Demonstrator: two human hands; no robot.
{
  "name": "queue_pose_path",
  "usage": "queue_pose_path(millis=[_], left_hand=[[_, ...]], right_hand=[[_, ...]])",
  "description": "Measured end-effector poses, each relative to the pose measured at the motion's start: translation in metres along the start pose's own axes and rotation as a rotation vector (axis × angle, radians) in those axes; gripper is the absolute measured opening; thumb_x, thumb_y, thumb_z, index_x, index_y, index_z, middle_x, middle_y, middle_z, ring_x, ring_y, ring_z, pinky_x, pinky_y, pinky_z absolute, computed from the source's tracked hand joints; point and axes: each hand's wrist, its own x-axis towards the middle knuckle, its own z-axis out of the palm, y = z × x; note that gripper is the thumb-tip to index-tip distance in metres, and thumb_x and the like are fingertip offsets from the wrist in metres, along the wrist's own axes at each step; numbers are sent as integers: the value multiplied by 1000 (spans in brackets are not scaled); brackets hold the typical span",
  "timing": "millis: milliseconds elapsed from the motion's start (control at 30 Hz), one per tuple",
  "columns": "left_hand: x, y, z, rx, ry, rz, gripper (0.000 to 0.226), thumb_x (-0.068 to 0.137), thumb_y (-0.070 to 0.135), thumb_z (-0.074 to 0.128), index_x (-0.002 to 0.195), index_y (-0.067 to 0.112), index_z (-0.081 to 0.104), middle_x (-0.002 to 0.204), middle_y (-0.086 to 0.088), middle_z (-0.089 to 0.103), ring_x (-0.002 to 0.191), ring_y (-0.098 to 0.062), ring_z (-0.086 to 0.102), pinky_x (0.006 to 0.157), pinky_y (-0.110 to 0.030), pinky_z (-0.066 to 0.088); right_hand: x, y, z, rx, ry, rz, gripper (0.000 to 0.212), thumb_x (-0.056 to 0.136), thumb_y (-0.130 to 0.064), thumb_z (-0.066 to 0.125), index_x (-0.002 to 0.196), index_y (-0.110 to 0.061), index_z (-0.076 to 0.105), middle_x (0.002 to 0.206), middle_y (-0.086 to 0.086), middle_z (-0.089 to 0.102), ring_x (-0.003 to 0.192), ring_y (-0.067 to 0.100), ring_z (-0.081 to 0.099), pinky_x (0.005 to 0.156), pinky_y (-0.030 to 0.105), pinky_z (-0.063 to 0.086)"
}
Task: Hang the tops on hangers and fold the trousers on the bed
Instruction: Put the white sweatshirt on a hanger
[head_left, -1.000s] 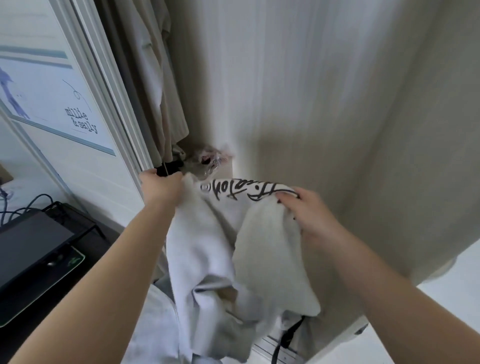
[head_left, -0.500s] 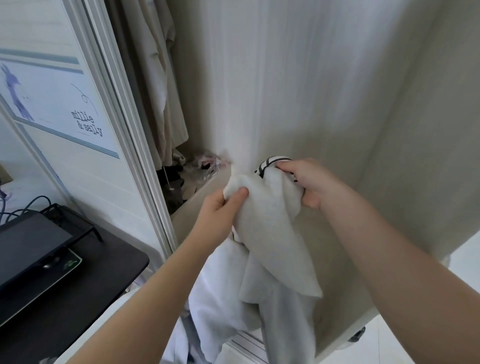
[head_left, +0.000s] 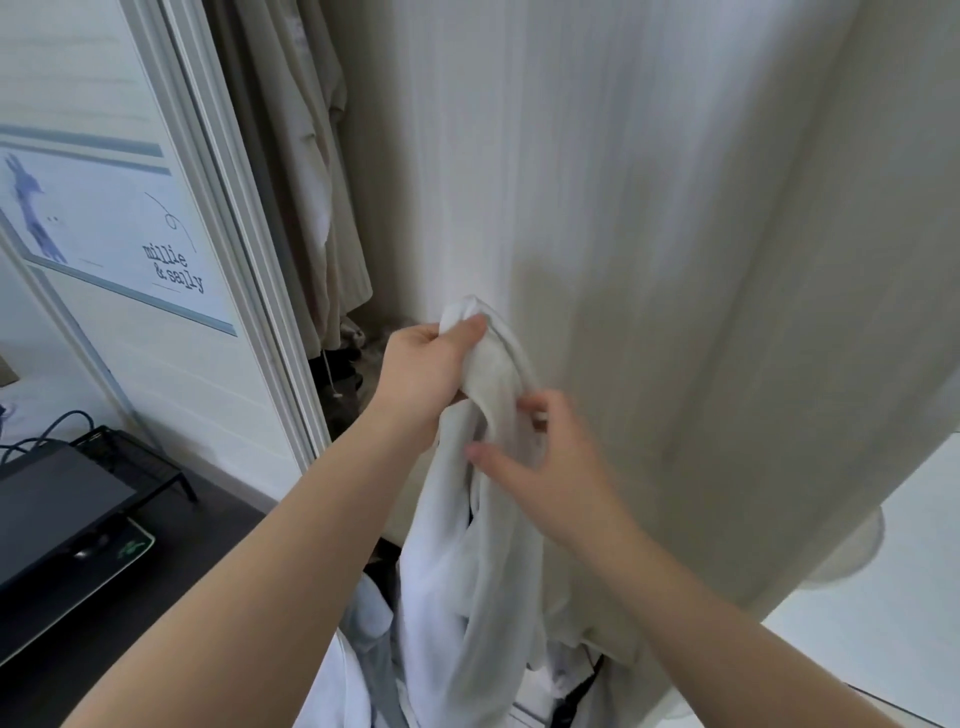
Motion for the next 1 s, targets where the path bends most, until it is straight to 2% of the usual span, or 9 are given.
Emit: queue_pose_path(millis=[67, 133, 300, 433, 533, 633, 767, 867, 1000], left_hand=[[1, -1, -2, 37, -10, 26, 34, 91, 26, 74, 94, -8, 72, 97, -23, 75, 94, -35, 74, 88, -53, 60], [2, -2, -8, 44, -3, 47, 38, 91, 27, 75, 94, -11, 72, 100, -25, 74, 97, -36, 73, 87, -50, 61], [8, -6, -37, 31, 8, 121, 41, 87, 42, 76, 85, 2, 68, 79, -14, 67, 76, -27, 66, 84, -41, 58], [-2, -23, -34, 210, 23, 238, 47, 75, 29, 89, 94, 10, 51, 81, 0, 50, 64, -1, 48, 66, -17, 44], [-11, -36, -29, 210, 7, 237, 49, 79, 21, 87, 109, 5, 52, 94, -1, 61, 69, 4, 58, 71, -16, 51], [-15, -40, -18, 249, 13, 230, 51, 84, 18, 81, 124, 20, 49, 111, 5, 65, 84, 7, 65, 77, -19, 57], [-8, -39, -14, 454, 35, 234, 41, 89, 11, 68, 123, 23, 48, 109, 6, 62, 89, -2, 62, 64, -17, 53], [11, -27, -30, 664, 18, 193, 12, 90, 11, 60, 99, 17, 65, 89, -1, 69, 80, -19, 65, 67, -30, 53], [46, 7, -53, 481, 131, 136, 30, 94, 25, 59, 93, -3, 71, 83, -18, 72, 72, -32, 66, 65, -38, 52]], right_hand=[[18, 3, 4, -101, -21, -48, 25, 85, -43, 68, 102, -29, 56, 104, -14, 59, 92, 6, 59, 75, 30, 50], [35, 7, 1, -102, -4, -77, 9, 90, -27, 61, 85, -20, 60, 83, -5, 65, 77, 16, 62, 71, 36, 50], [50, -27, -33, 91, 43, -99, 31, 99, -5, 50, 70, -16, 52, 63, -7, 48, 58, 3, 43, 55, 19, 34], [68, -68, -50, 288, 91, -107, 25, 100, -13, 49, 80, -15, 64, 79, 3, 63, 74, 10, 57, 71, 28, 43], [84, -92, -60, 336, 65, -87, 24, 93, -24, 54, 77, -11, 67, 81, 4, 69, 80, 20, 66, 74, 34, 49], [102, -116, -67, 273, 96, -97, 31, 82, -36, 56, 76, -7, 61, 79, 5, 64, 77, 20, 62, 73, 35, 46], [124, -148, -80, 257, 153, -185, 15, 80, -34, 55, 80, -22, 65, 74, 6, 53, 70, 15, 52, 66, 32, 38], [143, -165, -98, 244, 271, -226, 12, 85, -31, 60, 82, -20, 60, 74, 7, 46, 68, 14, 44, 63, 30, 31], [168, -178, -128, 266, 390, -212, 33, 87, -26, 68, 63, -19, 47, 69, 6, 37, 67, 15, 37, 62, 29, 26]])
